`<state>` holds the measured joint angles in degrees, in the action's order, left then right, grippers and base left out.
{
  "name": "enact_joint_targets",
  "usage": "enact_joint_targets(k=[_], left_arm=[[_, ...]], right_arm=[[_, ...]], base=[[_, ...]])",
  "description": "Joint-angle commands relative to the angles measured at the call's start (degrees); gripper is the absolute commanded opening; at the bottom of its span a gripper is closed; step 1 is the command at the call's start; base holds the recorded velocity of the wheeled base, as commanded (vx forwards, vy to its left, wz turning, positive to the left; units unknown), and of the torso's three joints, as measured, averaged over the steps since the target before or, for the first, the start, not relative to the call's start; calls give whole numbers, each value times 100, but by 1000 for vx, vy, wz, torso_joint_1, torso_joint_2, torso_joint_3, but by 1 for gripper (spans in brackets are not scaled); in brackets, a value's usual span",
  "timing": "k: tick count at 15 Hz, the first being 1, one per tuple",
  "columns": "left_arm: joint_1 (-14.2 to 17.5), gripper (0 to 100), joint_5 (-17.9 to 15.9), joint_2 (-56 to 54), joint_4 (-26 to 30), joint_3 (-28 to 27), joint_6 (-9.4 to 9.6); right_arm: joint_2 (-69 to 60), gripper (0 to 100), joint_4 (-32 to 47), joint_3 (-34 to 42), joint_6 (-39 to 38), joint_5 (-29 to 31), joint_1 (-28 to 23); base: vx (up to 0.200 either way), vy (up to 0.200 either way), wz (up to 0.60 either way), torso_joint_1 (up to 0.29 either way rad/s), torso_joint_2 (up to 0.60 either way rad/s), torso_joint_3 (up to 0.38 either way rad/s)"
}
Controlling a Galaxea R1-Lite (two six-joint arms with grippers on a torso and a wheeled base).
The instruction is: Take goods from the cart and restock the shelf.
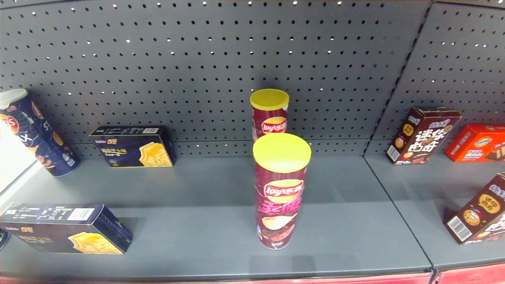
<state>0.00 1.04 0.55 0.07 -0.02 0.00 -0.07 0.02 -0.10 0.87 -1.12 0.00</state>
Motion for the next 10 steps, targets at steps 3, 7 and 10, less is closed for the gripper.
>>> enact_joint_targets(k=[3,7,10], left_arm=[[0,100,2,-2,1,2,9],[0,100,11,7,1,2,18],[9,100,55,-2,1,2,-9]], right_arm=[[7,100,-2,1,1,-2,0],[7,100,-2,1,1,-2,0],[7,100,-2,1,1,-2,0]], base=[[0,0,0,0,0,0],[0,0,0,0,0,0],[0,-67,0,-1,1,2]])
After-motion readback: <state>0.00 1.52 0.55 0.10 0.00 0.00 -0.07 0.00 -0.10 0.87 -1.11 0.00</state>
